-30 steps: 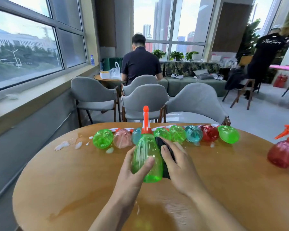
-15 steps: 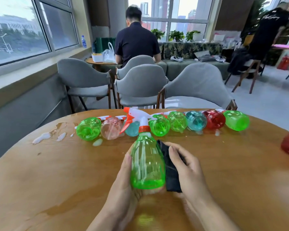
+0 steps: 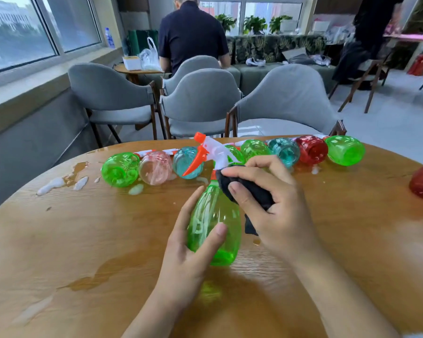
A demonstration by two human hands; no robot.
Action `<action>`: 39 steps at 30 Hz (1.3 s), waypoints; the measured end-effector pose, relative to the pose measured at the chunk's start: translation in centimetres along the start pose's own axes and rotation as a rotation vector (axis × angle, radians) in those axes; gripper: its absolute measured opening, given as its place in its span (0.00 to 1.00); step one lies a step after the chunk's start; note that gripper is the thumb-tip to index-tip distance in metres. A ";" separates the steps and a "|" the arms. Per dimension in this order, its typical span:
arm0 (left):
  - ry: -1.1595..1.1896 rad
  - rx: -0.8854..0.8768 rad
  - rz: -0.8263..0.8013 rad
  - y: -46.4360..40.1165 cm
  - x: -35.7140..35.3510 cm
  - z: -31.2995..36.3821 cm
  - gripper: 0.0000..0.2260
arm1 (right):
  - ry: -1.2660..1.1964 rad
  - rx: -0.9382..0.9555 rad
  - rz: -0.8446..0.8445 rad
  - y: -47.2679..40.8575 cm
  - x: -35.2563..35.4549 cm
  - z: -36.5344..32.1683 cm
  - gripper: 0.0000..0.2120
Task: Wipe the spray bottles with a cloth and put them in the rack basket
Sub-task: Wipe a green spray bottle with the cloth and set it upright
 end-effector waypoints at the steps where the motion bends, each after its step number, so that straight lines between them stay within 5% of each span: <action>1: -0.028 -0.022 0.001 0.1 0.0 0.1 0.27 | 0.046 0.042 -0.040 -0.1 -0.7 -0.3 0.09; 5: -0.068 -0.068 0.045 0.3 0.6 -0.2 0.25 | 0.095 0.095 -0.065 -0.4 -2.0 0.6 0.08; 10: 0.146 0.108 0.140 0.3 1.6 -1.4 0.21 | 0.176 0.007 0.007 0.0 -1.3 3.9 0.08; 13: 0.262 0.177 0.109 0.4 1.9 -1.4 0.18 | -0.129 -0.178 0.086 0.0 -1.3 4.7 0.06; 16: 0.308 0.199 0.068 0.6 1.6 -1.3 0.19 | -0.292 -0.117 0.111 -0.6 -1.8 2.6 0.06; 24: 0.140 0.097 0.105 0.8 2.2 -1.8 0.22 | -0.044 0.003 -0.034 0.9 -4.5 0.8 0.13; 33: 0.254 0.094 0.204 -0.2 3.9 -0.9 0.23 | 0.197 0.450 -0.134 5.3 -6.8 -2.8 0.11; 39: 0.053 0.011 0.111 0.3 2.7 -0.7 0.25 | 0.186 0.218 0.038 1.7 -3.8 -0.7 0.15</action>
Point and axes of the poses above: each hand's wrist, its own y-axis away from the middle knuckle, its own x-axis out of the back of the hand, z = x × y, the point moved 6 cm from there along -y, towards the middle knuckle, and after that the axes turned 2 degrees about -z, right-handed, at the moved point
